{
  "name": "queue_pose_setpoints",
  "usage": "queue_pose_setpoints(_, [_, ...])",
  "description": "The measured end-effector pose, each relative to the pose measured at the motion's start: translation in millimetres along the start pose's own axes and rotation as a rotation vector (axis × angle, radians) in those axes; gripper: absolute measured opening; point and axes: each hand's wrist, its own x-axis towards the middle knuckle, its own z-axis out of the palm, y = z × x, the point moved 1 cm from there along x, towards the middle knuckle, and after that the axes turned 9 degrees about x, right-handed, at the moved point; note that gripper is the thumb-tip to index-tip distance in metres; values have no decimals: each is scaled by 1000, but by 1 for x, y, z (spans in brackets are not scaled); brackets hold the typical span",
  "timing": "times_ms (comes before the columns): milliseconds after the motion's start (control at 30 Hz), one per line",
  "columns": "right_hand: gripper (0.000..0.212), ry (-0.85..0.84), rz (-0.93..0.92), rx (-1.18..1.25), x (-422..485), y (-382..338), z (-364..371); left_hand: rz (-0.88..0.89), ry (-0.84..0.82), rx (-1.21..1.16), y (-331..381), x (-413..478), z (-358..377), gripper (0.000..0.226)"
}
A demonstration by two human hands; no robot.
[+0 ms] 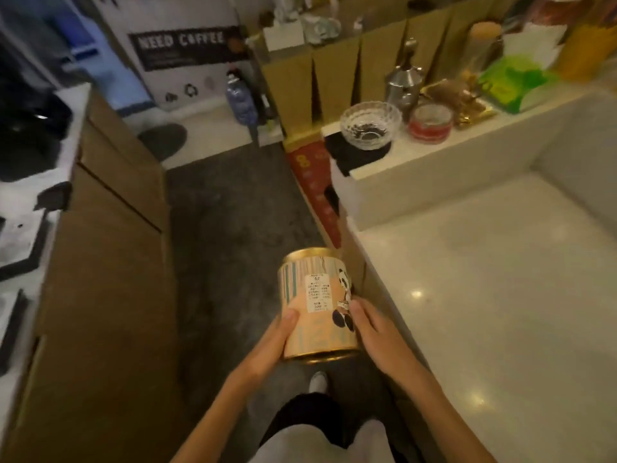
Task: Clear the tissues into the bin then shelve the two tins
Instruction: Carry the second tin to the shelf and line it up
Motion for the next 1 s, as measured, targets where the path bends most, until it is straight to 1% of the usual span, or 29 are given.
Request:
queue_pose_setpoints(67, [34, -195, -38, -44, 13, -16, 42, 45, 166, -13, -13, -27, -36, 97])
queue_pose_setpoints(100, [38, -282, -63, -75, 21, -25, 63, 73, 234, -37, -21, -40, -55, 100])
queue_pose_setpoints(167, [53, -431, -107, -182, 37, -41, 106, 126, 349, -120, -36, -67, -89, 100])
queue_pose_setpoints(200, [54, -502, -128, -224, 45, -51, 129, 128, 412, -153, -36, -83, -104, 102])
queue_pose_setpoints(267, [45, -617, -159, -261, 59, -71, 180, 152, 532, -202, -38, -111, -136, 109])
queue_pose_setpoints(333, [42, -706, -184, -246, 70, -88, 234, 213, 628, -236, -48, -136, -170, 113])
queue_pose_setpoints(367, [42, -740, -192, -223, 76, -95, 261, 242, 673, -244, -52, -150, -187, 110])
queue_pose_setpoints(433, [45, -805, -210, -172, 85, -105, 313, 264, 796, -269, -60, -177, -220, 95])
queue_pose_setpoints(467, [49, -836, -222, -154, 89, -110, 338, 277, 867, -292, -63, -189, -235, 91])
queue_pose_setpoints(567, [68, -944, -291, -140, 98, -130, 413, 343, 1040, -374, -67, -224, -277, 101])
queue_pose_setpoints(667, [80, -1051, -382, -145, 99, -157, 482, 390, 1159, -361, -60, -256, -319, 111])
queue_pose_setpoints(733, [90, -1120, -398, -111, 102, -178, 521, 398, 1250, -361, -55, -277, -348, 115])
queue_pose_setpoints(767, [92, -1163, -394, -89, 105, -190, 540, 406, 1297, -363, -52, -286, -364, 115])
queue_pose_setpoints(833, [88, -1255, -376, -71, 113, -216, 578, 423, 1389, -358, -45, -301, -393, 113])
queue_pose_setpoints(933, [74, -1440, -373, -88, 124, -254, 634, 421, 1520, -350, -30, -315, -437, 114])
queue_pose_setpoints(1000, [74, -1558, -430, -109, 135, -280, 670, 421, 1641, -343, -17, -326, -468, 117])
